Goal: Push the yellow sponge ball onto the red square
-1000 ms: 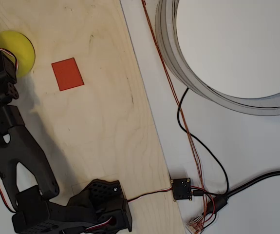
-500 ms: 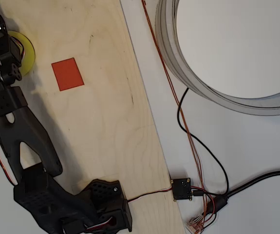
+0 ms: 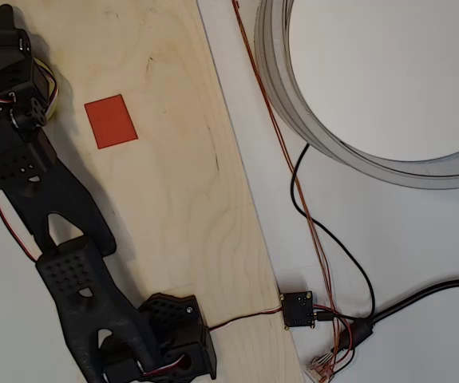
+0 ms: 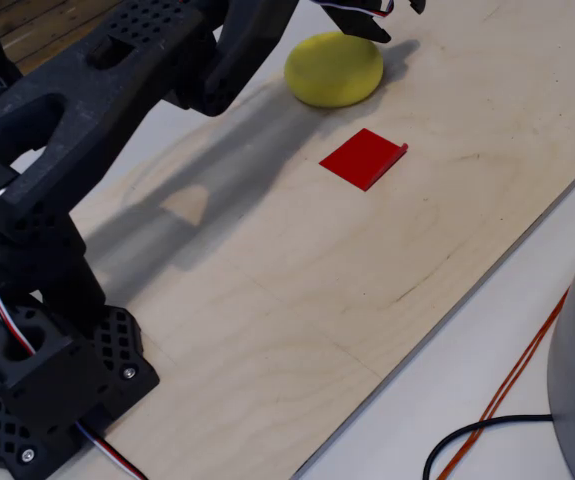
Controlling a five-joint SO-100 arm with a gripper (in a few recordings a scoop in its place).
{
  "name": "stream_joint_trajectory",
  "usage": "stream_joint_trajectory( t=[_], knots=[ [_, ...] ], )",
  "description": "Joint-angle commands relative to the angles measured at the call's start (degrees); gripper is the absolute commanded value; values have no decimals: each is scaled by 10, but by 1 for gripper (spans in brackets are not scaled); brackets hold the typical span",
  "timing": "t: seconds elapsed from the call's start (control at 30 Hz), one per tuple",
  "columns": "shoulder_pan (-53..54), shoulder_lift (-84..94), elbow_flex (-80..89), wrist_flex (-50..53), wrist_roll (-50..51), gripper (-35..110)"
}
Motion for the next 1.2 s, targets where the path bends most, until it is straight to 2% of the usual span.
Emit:
stream_joint_trajectory(
  t=[0.0, 0.27, 0.43, 0.53, 1.17],
  knots=[
    [11, 21, -30, 7, -2, 17],
    [8, -1, -15, -39, 6, 17],
    [3, 99, 200, -154, 12, 18],
    [-1, 100, 218, -182, 16, 18],
    [0, 207, 329, -155, 33, 17]
  ],
)
